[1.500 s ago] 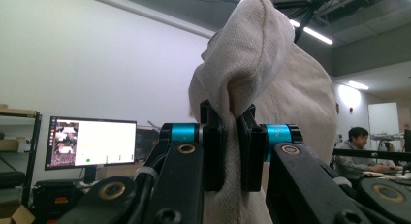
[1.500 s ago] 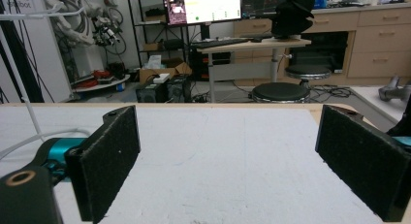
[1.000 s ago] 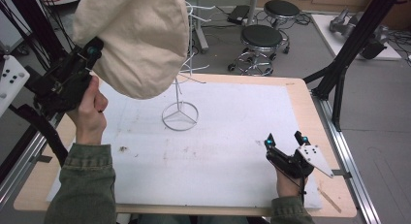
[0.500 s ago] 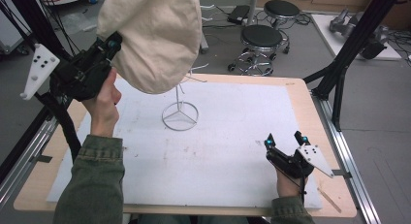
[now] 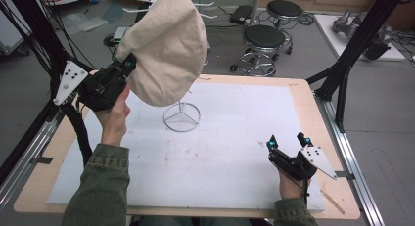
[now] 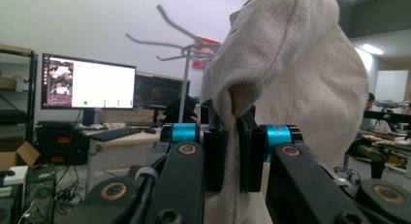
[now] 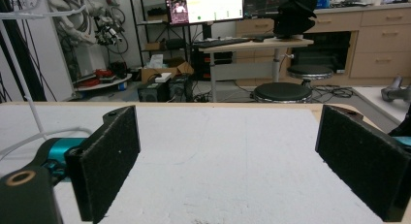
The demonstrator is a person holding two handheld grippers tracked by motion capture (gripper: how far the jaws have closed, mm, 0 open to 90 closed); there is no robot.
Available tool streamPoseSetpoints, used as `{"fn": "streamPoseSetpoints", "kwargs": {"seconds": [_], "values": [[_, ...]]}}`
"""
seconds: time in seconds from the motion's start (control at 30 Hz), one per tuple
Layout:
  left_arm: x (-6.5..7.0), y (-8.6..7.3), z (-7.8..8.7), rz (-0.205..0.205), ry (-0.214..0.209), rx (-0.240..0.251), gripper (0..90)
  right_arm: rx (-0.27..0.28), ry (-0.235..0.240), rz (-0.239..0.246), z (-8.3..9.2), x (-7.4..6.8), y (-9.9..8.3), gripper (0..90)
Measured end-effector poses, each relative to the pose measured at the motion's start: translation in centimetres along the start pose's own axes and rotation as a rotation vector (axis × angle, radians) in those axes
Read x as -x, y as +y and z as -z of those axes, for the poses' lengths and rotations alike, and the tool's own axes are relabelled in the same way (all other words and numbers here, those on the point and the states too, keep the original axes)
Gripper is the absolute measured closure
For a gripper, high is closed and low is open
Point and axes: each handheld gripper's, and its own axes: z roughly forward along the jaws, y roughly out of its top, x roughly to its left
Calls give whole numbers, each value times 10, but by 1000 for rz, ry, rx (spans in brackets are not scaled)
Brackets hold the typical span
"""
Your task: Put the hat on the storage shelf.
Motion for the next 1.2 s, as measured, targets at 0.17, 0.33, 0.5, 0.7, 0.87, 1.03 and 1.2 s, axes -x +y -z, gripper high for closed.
{"fn": "streamPoseSetpoints", "kwargs": {"seconds": [0.17, 0.33, 0.5, 0.7, 0.87, 1.03, 1.2], "values": [[-3, -3, 3, 3, 6, 1, 832, -1, -1, -1, 0, 0, 0, 79], [-5, -8, 6, 12, 13, 1, 832, 0, 0, 4, 0, 0, 0, 79], [-7, -10, 7, 22, 16, 3, 831, -1, 0, 5, 0, 0, 0, 79], [-9, -10, 7, 30, 1, 9, 827, -2, 0, 7, -1, 0, 0, 79], [-10, -10, 8, 37, 1, 27, 804, -2, -2, 8, -1, 0, 0, 79], [-15, -9, 8, 84, 5, 56, 622, -2, -1, 7, -1, 0, 0, 79], [-15, -7, 11, 60, 14, 85, 432, -4, -2, 5, -1, 0, 0, 79]]}}
